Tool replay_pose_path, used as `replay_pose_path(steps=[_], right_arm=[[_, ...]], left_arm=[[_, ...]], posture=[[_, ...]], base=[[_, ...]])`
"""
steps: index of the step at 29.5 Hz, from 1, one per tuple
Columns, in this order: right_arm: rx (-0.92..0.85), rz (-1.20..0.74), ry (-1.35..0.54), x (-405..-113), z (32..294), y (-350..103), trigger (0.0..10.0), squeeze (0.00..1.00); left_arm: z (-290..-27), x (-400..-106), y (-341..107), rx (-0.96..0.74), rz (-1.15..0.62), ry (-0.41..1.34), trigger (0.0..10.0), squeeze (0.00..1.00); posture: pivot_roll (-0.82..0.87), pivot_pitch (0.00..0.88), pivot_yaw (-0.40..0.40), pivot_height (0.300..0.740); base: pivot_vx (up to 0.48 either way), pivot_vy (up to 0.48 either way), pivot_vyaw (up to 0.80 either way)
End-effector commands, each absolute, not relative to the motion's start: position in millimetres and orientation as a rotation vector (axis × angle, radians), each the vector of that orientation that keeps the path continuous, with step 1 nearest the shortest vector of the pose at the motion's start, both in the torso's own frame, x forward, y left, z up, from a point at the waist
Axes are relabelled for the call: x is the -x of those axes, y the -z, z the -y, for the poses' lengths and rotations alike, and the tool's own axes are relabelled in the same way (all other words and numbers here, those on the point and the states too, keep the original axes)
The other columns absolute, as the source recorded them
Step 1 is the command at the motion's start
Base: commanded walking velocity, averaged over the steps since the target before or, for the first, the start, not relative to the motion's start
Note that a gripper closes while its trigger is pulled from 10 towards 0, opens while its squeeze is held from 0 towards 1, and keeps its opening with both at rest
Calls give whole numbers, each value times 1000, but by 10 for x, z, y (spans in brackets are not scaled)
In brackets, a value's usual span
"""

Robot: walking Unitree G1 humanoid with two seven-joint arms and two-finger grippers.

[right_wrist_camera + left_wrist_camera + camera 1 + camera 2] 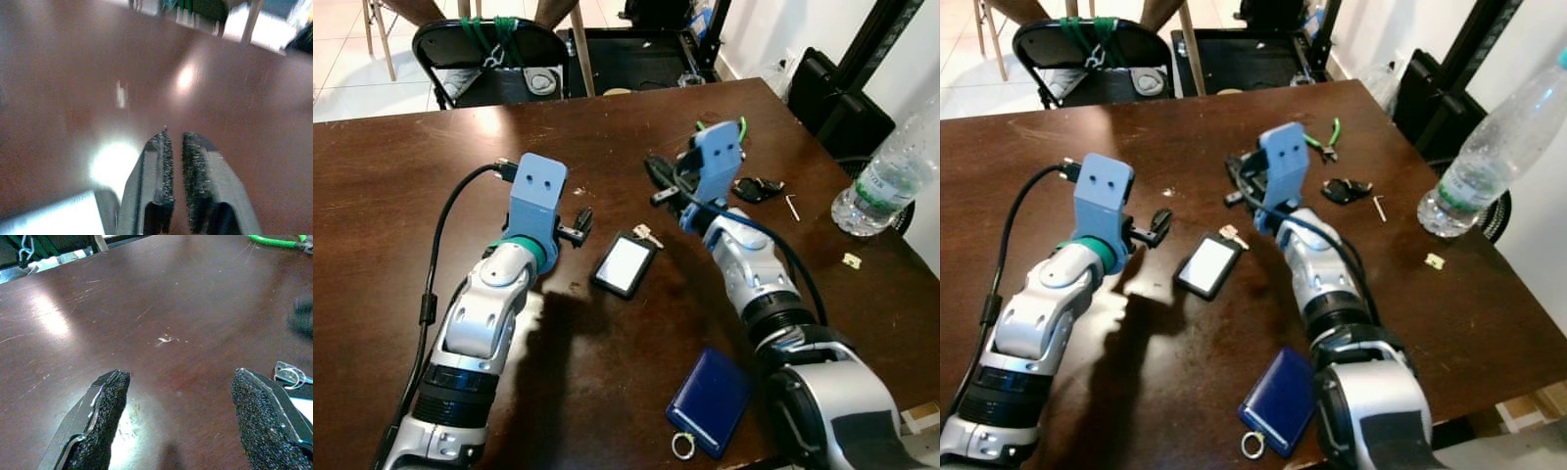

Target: Hang keys on a hook

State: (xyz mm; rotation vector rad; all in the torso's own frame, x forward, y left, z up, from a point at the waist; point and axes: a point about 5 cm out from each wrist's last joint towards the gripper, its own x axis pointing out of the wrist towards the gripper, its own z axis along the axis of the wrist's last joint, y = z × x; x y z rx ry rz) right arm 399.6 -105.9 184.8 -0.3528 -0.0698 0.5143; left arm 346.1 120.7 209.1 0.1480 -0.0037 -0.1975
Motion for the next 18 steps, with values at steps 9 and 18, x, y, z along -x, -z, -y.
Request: replay_pose_path(steps=[9,18], right_arm=[[480,-92,-502,-3931,1263,-1521,10000,1000],[414,-130,-512,-3908,1271,-1448,10000,0]], left_arm=[[-1216,-3446,-2034,-146,-19,197,10000,0],[-1212,-3447,-2037,-146,-19,199,10000,0]], posture=[[-85,180,36,740],[-86,180,37,740]], base=[[0,0,0],[0,0,0]])
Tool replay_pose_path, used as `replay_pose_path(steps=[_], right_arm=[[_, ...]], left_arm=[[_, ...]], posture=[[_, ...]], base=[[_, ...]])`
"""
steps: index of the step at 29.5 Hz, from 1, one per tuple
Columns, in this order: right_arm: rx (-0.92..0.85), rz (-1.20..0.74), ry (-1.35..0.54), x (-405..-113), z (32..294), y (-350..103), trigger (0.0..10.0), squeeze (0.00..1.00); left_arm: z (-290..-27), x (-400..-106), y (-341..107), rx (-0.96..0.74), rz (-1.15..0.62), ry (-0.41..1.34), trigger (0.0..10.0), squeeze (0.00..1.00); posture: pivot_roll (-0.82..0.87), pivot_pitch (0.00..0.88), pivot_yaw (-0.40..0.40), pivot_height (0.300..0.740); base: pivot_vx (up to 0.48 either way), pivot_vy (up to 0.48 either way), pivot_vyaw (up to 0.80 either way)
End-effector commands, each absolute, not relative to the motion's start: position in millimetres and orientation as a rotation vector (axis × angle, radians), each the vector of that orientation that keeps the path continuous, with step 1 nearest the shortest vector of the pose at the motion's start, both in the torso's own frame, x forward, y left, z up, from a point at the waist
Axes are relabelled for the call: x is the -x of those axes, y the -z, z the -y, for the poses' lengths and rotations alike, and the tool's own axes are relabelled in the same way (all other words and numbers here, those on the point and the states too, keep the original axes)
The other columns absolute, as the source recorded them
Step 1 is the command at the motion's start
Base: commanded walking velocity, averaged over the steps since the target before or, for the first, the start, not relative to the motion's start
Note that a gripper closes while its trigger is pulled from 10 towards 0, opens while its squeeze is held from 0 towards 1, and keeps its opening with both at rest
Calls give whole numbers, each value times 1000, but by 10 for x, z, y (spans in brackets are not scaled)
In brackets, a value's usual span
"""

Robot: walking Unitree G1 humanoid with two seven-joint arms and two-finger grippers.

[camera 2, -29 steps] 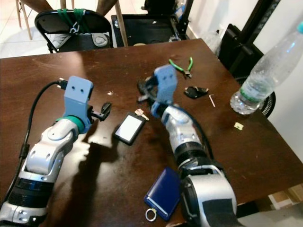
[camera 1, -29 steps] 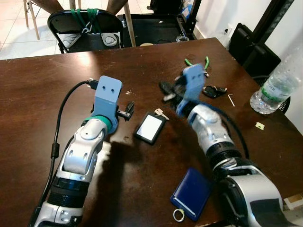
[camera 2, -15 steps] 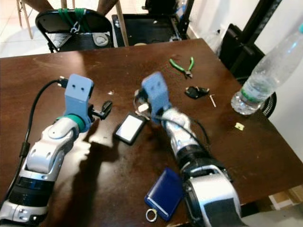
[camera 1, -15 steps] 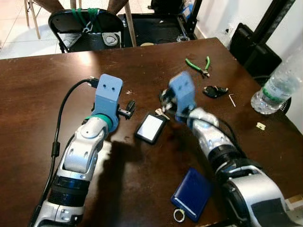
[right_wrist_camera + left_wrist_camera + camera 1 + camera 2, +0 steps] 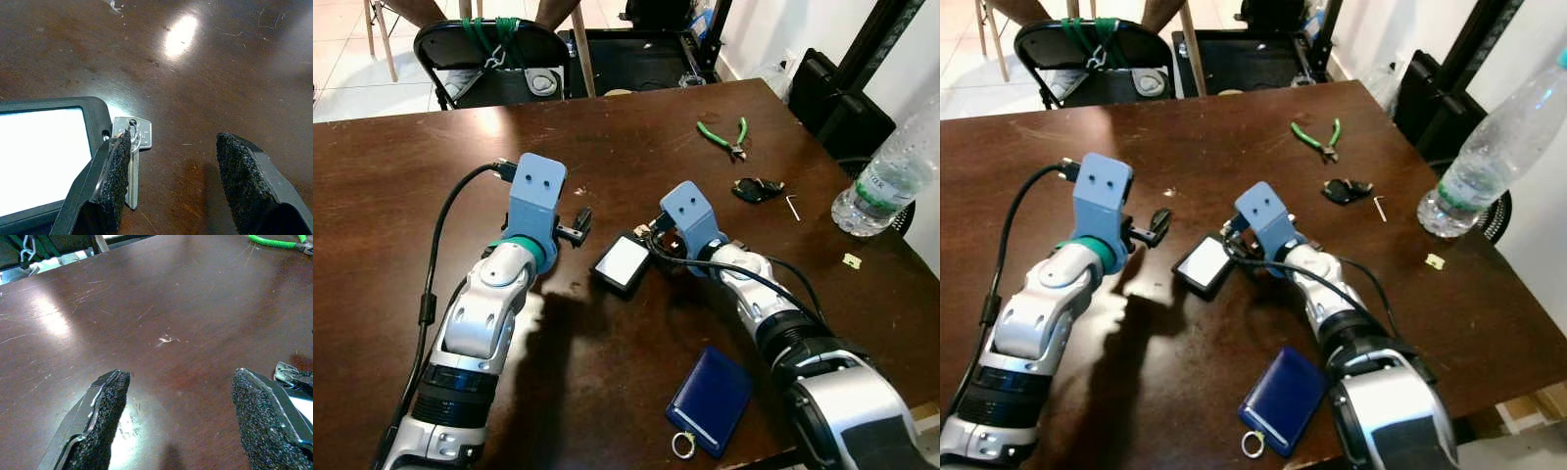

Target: Hang keys on a hook

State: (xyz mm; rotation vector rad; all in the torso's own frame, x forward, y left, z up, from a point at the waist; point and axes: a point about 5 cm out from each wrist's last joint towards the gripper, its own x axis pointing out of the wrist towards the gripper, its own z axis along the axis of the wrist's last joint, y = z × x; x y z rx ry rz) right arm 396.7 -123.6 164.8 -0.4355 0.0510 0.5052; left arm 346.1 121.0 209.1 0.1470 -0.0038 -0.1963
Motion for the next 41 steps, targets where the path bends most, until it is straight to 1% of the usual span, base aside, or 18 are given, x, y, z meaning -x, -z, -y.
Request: replay_pose_path(steps=[1,3,4,8,9,10,11,12,13,15,16,18,19,20,21,37,38,41], right_arm=[[414,-130,-512,-3908,1271,-1448,10000,0],[346,-160,-522,-3898,1264,-1408,10000,0],[254,-205,-529,-3885,1255,-1355,8510,0],[254,-205,-529,-3885,1255,-1355,8510,0],[158,-262,-566,-3857,1225,-1286,7843,0],[158,-262,-566,-3857,1225,-1286,7843,0],[28,-318,-589,-3834,1204,-1238,8588,0],[28,-318,-589,-3834,1204,-1238,8588,0],[-66,-349,-598,-3825,1202,-1225,8392,0],[-66,-349,-598,-3825,1202,-1225,8392,0],[-118,-362,-593,-3825,1216,-1225,6784,0],[-118,-362,-593,-3825,1216,-1225,6784,0],[-142,-368,-580,-3827,1233,-1223,4157,0],[-142,-368,-580,-3827,1233,-1223,4157,0],[-147,-368,-574,-3828,1237,-1222,0,0],[-186,-321,-505,-3881,1332,-1310,0,0],[-155,-248,-489,-3936,1363,-1446,10000,0],[-149,-219,-492,-3955,1353,-1503,10000,0]], left_arm=[[-1212,-3447,-2037,-146,-19,199,10000,0],[-1215,-3449,-2035,-147,-19,198,10000,0],[-1216,-3450,-2033,-147,-20,197,10000,0],[-1216,-3450,-2033,-147,-20,197,10000,0],[-1214,-3453,-2033,-146,-19,196,10000,0],[-1214,-3453,-2033,-146,-19,196,10000,0],[-1210,-3455,-2032,-144,-17,196,10000,0],[-1210,-3455,-2032,-144,-17,196,10000,0],[-1206,-3457,-2032,-142,-16,195,10000,0],[-1206,-3457,-2032,-142,-16,195,10000,0],[-1205,-3458,-2032,-140,-14,194,10000,0],[-1205,-3458,-2032,-140,-14,194,10000,0],[-1208,-3459,-2032,-139,-13,192,10000,0],[-1208,-3459,-2032,-139,-13,192,10000,0],[-1211,-3458,-2031,-139,-13,191,10000,0],[-1223,-3456,-2034,-144,-13,190,10000,0],[-1226,-3458,-2035,-147,-15,193,10000,0],[-1223,-3458,-2035,-148,-16,194,10000,0]], posture=[[-86,180,37,740],[-84,178,35,740],[-87,176,33,740],[-87,176,33,740],[-91,173,29,740],[-91,173,29,740],[-97,168,25,740],[-97,168,25,740],[-100,165,22,740],[-100,165,22,740],[-100,163,19,740],[-100,163,19,740],[-100,163,19,740],[-100,163,19,740],[-99,160,18,740],[-91,160,26,740],[-90,162,30,740],[-90,162,30,740]], base=[[0,0,0],[0,0,0],[0,0,0],[0,0,0],[0,0,0],[0,0,0],[0,0,0],[0,0,0],[0,0,0],[0,0,0],[0,0,0],[0,0,0],[0,0,0],[0,0,0],[0,0,0],[0,0,0],[0,0,0],[0,0,0]])
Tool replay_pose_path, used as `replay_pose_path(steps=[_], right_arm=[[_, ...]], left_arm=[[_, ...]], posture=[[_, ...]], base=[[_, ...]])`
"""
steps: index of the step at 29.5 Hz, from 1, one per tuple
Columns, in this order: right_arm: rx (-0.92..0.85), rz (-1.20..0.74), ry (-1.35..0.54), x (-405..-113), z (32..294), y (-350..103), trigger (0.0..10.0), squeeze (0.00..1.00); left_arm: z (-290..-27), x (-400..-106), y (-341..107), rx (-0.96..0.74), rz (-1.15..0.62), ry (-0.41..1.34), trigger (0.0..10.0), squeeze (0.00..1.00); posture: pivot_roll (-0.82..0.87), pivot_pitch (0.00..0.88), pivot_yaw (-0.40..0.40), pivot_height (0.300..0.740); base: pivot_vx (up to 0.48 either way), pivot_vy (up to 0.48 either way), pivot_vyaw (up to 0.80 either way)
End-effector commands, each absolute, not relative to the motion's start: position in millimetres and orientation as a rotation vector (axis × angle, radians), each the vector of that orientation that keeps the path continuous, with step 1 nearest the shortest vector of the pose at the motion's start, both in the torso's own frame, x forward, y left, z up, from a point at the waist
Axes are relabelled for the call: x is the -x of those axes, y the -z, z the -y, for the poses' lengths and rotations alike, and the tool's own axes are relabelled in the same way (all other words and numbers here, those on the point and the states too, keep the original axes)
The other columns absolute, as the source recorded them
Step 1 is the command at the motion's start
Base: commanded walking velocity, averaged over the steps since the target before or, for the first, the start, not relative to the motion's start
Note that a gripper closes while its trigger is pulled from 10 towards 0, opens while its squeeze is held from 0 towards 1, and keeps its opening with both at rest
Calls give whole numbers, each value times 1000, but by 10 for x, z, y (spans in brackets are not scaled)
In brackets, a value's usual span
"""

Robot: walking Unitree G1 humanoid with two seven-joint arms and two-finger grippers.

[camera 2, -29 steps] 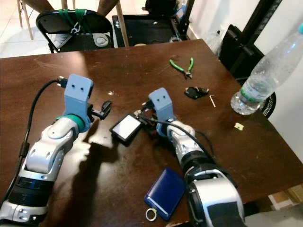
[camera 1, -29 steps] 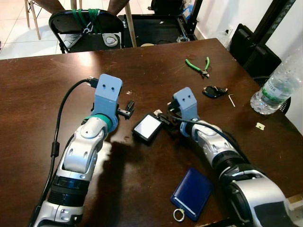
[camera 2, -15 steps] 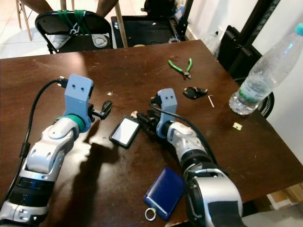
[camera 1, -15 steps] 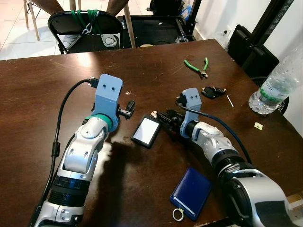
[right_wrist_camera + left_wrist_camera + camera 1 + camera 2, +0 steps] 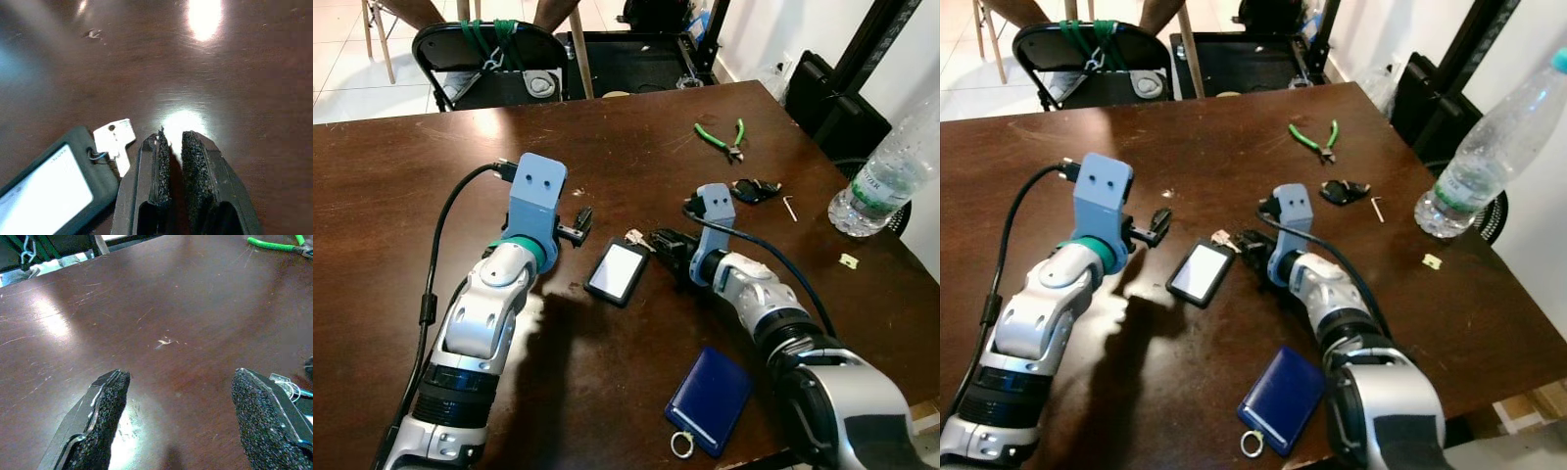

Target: Hang keys on a hook

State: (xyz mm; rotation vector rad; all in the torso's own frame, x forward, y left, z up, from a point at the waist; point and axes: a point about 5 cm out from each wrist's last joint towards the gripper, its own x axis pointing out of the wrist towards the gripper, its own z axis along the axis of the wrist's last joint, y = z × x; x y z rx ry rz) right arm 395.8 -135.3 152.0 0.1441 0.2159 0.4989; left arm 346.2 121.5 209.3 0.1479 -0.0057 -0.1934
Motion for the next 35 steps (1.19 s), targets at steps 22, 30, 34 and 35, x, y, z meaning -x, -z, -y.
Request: replay_pose_path(steps=[22,30,34,35], right_arm=[[-231,-117,-568,-4019,1066,-1753,10000,0],[-205,-135,-590,-4017,911,-1765,10000,0],[-186,-153,-594,-4010,888,-1738,10000,0],[-168,-173,-594,-4000,876,-1703,10000,0]], left_arm=[[-1222,-3448,-2019,-151,-22,194,10000,0],[-1258,-3436,-2022,-152,-21,179,10000,0],[-1264,-3429,-2020,-151,-20,175,10000,0],[-1269,-3424,-2019,-150,-20,171,10000,0]], posture=[[-73,167,29,740],[-63,167,13,740],[-62,167,7,740],[-62,167,7,740]], base=[[0,0,0],[0,0,0],[0,0,0],[0,0,0]])
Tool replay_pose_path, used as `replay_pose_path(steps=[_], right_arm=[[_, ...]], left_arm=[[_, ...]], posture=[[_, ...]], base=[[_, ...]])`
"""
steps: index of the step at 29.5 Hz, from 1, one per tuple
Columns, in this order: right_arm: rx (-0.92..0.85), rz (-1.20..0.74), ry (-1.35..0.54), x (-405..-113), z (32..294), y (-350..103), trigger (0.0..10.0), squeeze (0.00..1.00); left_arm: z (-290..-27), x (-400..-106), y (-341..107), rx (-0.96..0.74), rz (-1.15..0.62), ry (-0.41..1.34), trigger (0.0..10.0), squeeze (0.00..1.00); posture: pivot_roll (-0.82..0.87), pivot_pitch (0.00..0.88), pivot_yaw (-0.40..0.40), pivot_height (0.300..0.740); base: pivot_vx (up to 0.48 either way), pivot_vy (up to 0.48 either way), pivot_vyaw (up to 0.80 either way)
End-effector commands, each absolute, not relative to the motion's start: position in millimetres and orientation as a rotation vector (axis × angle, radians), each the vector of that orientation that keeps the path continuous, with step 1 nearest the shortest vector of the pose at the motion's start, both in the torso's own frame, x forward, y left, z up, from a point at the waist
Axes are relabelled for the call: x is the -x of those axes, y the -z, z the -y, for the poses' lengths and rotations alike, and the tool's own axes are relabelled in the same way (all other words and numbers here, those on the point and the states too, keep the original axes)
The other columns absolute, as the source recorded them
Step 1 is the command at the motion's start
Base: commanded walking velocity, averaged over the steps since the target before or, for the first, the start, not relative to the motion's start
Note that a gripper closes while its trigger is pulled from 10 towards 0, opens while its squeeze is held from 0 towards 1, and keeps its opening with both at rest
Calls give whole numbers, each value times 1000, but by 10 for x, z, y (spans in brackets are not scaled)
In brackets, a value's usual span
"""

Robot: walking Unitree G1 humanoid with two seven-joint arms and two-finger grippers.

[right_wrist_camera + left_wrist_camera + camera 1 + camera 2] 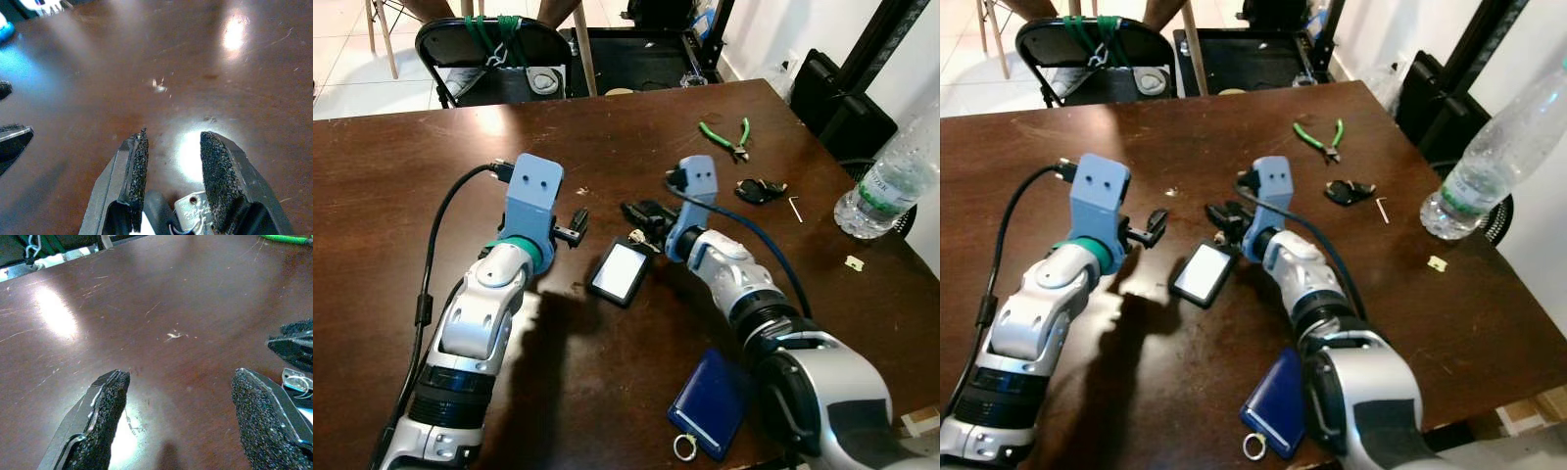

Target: Hang keys on a hook

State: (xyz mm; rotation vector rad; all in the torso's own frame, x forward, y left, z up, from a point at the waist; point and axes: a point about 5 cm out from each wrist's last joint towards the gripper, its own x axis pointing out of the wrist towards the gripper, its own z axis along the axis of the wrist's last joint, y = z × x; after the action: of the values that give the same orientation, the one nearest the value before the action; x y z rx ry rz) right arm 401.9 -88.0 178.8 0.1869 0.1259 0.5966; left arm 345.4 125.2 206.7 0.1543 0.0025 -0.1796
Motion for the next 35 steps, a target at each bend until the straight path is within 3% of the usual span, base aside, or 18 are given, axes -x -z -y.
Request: replay_pose_path(steps=[1,25,35], right_arm=[[-141,-199,-592,-3984,880,-1643,10000,0],[-55,-277,-655,-3881,971,-1396,10000,0],[-55,-287,-650,-3846,1019,-1313,10000,0]], left_arm=[[-1274,-3421,-2019,-148,-20,168,10000,0],[-1161,-3339,-1951,-77,-57,262,10000,0],[-923,-3083,-2131,-34,92,423,10000,0]], posture=[[-66,169,1,740],[-85,164,16,740],[-88,137,20,740]], base=[[0,0,0],[0,0,0],[0,0,0]])
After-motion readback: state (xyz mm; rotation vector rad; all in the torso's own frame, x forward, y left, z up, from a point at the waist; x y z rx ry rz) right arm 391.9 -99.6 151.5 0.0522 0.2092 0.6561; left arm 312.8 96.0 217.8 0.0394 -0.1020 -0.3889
